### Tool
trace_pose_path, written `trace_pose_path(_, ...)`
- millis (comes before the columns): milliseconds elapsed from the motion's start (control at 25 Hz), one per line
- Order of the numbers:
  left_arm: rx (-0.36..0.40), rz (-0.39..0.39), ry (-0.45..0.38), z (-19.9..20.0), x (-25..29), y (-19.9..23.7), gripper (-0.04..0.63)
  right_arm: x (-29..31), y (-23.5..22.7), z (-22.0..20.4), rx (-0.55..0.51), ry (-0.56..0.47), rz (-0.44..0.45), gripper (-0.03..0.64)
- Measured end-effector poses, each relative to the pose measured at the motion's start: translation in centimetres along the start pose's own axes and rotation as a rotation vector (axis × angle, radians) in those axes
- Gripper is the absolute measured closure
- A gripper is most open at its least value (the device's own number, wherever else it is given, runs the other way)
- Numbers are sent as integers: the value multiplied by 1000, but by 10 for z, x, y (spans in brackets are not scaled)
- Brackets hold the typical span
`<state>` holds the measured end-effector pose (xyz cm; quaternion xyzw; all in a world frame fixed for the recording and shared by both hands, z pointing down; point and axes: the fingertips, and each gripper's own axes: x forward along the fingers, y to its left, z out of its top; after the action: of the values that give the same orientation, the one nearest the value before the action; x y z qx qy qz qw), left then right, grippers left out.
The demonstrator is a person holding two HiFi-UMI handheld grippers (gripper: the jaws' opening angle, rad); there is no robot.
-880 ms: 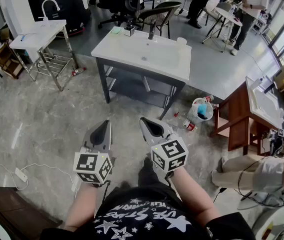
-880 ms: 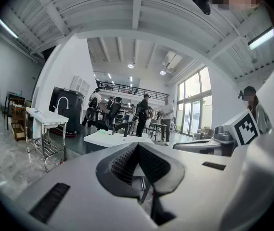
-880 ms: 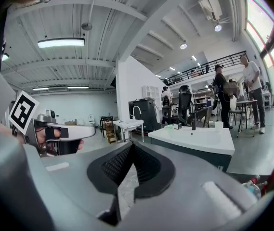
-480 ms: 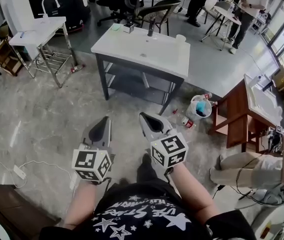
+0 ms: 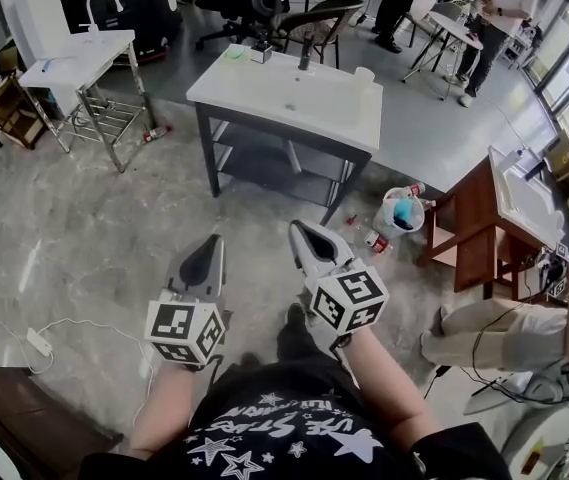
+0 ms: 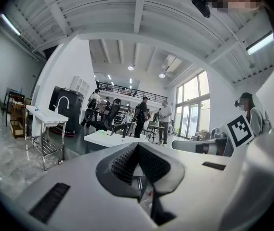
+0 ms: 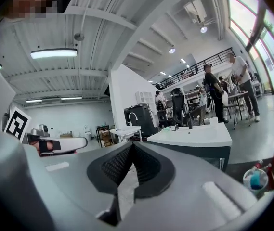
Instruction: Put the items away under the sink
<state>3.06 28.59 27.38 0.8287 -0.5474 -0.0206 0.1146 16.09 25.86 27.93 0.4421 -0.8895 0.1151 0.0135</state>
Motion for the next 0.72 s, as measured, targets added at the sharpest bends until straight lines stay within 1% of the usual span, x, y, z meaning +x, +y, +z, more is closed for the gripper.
trace_pose_path(80,-7,0,7,-2,-3,5,586,-2,1,-3,10,2,-9,615)
trace_pose_path(320,-15,24,30,-10,2,26,586,6,-1,-16,-22,28,-25,614)
trace_pose_path(520,7,40,23,-3,30,42,586,39,-26,-11,-4,14,-33,614)
trace_pose_path(720,18,70,43,-2,72,62,586,85,-58,-3,-3,8,-10,614)
